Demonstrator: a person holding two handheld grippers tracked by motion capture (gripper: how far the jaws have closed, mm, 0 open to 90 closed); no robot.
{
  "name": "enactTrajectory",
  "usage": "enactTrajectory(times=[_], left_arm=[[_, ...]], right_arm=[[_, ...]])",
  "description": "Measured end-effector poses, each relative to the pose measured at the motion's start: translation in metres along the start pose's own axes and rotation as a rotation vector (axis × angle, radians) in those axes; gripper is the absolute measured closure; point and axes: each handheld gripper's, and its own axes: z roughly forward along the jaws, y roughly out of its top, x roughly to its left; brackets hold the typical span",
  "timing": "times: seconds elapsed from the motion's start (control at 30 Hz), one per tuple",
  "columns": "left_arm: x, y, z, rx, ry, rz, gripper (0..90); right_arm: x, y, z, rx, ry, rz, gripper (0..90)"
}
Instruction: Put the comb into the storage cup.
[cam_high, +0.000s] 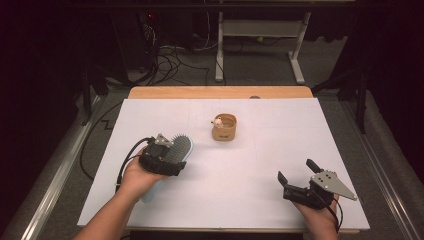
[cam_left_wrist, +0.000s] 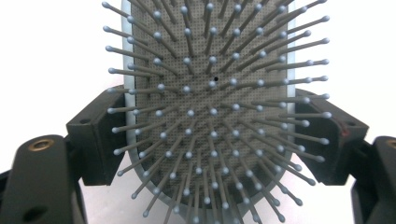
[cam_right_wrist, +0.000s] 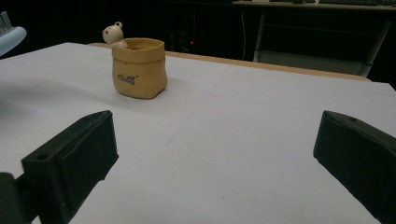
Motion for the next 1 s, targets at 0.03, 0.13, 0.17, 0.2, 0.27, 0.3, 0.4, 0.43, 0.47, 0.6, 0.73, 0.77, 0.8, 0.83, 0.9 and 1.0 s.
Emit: enactTrajectory(times=[0.03,0.13,0.17,0.2,0.27,0.3,0.4,0.43,0.47,0.6,0.73,0.77,0.8,0.83,0.9,1.0], left_arm=[[0.0,0.0,0.0,0.0,0.0,0.0,20.0],[-0.001,-0.001,-0.001,-0.028,0.0,0.004,20.1],[-0.001,-0.001,0.0,-0.038,-0.005,-0.002,20.1],[-0.001,0.0,-0.001,-0.048,-0.015,-0.004,20.0],[-0.001,0.0,0.0,-0.053,-0.016,-0.002,20.0],[-0.001,-0.001,0.0,-0.062,-0.015,-0.003,20.0],[0.0,-0.002,0.0,-0.097,-0.019,-0.011,20.0],[0.0,-0.002,0.0,-0.097,-0.019,-0.011,20.1],[0.001,-0.003,0.0,-0.103,-0.023,-0.011,20.0],[0.005,-0.007,-0.002,-0.144,-0.025,-0.033,20.0],[0.007,-0.01,-0.005,-0.181,-0.028,-0.041,20.0],[0.007,-0.011,-0.005,-0.194,-0.027,-0.042,20.1],[0.007,-0.012,-0.005,-0.204,-0.029,-0.043,20.0],[0.007,-0.012,-0.005,-0.204,-0.029,-0.043,20.0],[0.008,-0.014,-0.006,-0.226,-0.028,-0.047,20.0],[0.007,-0.015,-0.005,-0.25,-0.027,-0.048,20.0]], right_arm=[[0.0,0.0,0.0,0.0,0.0,0.0,0.2],[0.0,0.0,0.0,0.002,0.001,-0.001,0.2],[0.0,0.0,0.0,0.001,0.0,0.0,0.2],[0.0,0.0,0.0,0.002,0.0,-0.001,0.2],[0.0,0.0,0.0,0.002,0.0,-0.002,0.2],[0.0,-0.001,0.001,0.004,0.0,-0.001,0.2],[0.0,-0.001,0.001,0.004,0.0,-0.001,0.2],[0.0,-0.001,0.001,0.004,0.0,-0.001,0.2],[0.0,-0.001,0.001,0.004,-0.002,-0.001,0.2],[-0.001,-0.001,0.0,0.001,0.0,0.0,0.2],[0.0,0.0,0.0,0.0,0.003,-0.003,0.2],[0.0,0.0,0.0,0.001,0.003,-0.003,0.2],[0.0,0.0,0.001,0.001,0.003,-0.004,0.2],[0.0,0.0,0.001,0.001,0.003,-0.004,0.2],[0.0,0.0,0.001,0.002,0.003,-0.005,0.2],[-0.001,-0.001,0.001,0.005,-0.002,-0.002,0.2]])
